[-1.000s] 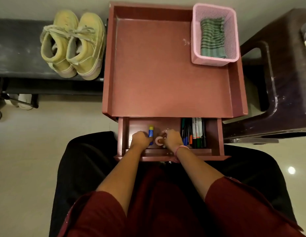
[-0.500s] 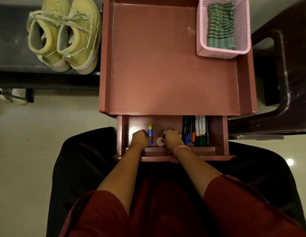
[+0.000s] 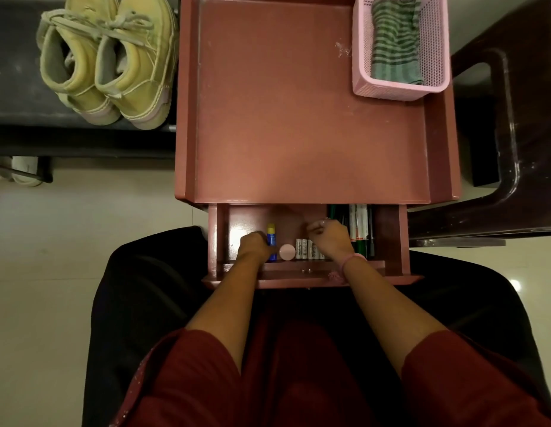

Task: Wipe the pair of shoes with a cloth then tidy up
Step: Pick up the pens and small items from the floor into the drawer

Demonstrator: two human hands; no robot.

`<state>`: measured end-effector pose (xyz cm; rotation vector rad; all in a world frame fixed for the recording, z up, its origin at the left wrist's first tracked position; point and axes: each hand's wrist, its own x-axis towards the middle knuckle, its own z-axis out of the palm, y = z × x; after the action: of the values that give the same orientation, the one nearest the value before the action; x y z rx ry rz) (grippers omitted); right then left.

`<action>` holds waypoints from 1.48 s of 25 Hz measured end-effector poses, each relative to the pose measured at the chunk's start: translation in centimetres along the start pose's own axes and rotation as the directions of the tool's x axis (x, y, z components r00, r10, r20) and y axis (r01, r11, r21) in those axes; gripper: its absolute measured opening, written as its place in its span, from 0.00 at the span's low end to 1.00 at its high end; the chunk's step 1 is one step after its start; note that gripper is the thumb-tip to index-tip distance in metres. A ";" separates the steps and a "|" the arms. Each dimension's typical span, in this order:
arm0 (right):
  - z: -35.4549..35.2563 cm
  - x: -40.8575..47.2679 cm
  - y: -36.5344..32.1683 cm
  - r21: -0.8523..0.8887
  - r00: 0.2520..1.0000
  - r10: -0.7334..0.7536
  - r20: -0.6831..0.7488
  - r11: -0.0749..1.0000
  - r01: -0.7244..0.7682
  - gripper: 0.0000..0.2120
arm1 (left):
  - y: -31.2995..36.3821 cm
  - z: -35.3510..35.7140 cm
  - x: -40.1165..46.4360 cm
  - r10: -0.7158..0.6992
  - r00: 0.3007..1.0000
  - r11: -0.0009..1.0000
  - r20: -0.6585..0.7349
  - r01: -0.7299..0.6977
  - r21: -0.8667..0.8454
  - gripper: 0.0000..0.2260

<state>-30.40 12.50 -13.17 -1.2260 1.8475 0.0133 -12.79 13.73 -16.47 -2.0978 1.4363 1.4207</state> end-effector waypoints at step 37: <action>-5.0 -15.8 4.4 0.963 0.845 0.461 0.269 -0.157 -0.221 0.24 | -7.0 -2.6 -7.9 -0.394 0.912 0.350 -0.117 0.031 -0.936 0.42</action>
<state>-35.23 24.11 -1.45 0.4599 1.5285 -1.0582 -6.02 20.16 -10.99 -3.1391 0.2002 2.1226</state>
